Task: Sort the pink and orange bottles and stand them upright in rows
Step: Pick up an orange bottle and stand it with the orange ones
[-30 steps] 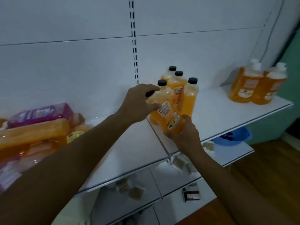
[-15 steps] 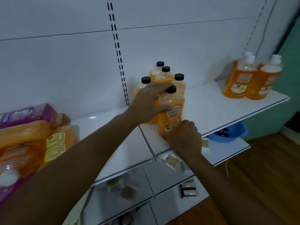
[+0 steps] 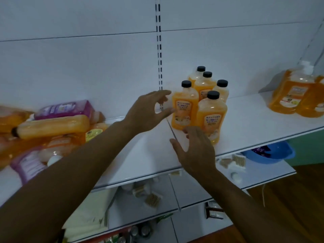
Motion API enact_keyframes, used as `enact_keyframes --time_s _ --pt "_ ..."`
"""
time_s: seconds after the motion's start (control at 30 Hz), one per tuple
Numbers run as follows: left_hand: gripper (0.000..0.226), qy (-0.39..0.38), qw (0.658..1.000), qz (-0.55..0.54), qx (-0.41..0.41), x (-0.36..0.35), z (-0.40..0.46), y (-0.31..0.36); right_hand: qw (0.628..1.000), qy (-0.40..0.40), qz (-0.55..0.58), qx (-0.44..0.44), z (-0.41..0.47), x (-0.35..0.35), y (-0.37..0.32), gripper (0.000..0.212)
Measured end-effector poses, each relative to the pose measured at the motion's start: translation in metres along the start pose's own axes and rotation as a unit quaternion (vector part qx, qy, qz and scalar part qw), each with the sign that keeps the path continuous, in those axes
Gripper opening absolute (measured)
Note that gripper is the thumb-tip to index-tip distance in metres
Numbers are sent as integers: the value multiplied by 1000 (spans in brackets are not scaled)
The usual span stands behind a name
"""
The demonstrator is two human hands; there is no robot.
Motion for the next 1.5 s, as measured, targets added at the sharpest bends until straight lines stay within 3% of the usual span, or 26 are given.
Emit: enact_keyframes --time_s 0.17,0.33,0.43,0.53,0.63,0.8,0.93,1.13,1.3,1.5 --pt "54 -13 992 66 104 56 -54 -64 983 -175 27 49 11 -71 -56 55" --pt "50 25 970 125 208 130 -140 -129 952 -272 67 121 8 -130 -132 58" --pt "57 48 956 158 243 161 -179 -146 942 -293 103 127 10 -153 -160 55" --pt "78 54 936 176 299 180 -209 -168 943 -282 146 98 22 -162 -177 53" --pt "92 34 912 186 364 184 -230 -198 933 -290 199 74 34 -169 -195 56" --pt "100 -7 902 153 404 176 -240 -224 904 -333 269 22 46 -184 -220 49" --pt "80 8 899 120 421 178 -231 -218 910 -310 272 31 49 -188 -228 37" --pt "74 173 891 -39 419 189 -237 -220 934 -231 274 -10 50 -170 -217 33" --pt "66 286 878 -102 370 202 -218 -196 923 -178 338 -50 45 -143 -191 33" --pt "40 316 871 -177 331 174 -163 -165 911 -119 378 -116 22 -105 -124 35"
Point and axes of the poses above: each hand's wrist, its own z-axis towards the middle knuckle, its own x-axis out of the back of the hand, y = z × x, the point moved 10 cm from there along z, towards the middle knuckle, and after that the axes turned 6 degrees about -y, right-handed, at the moved point
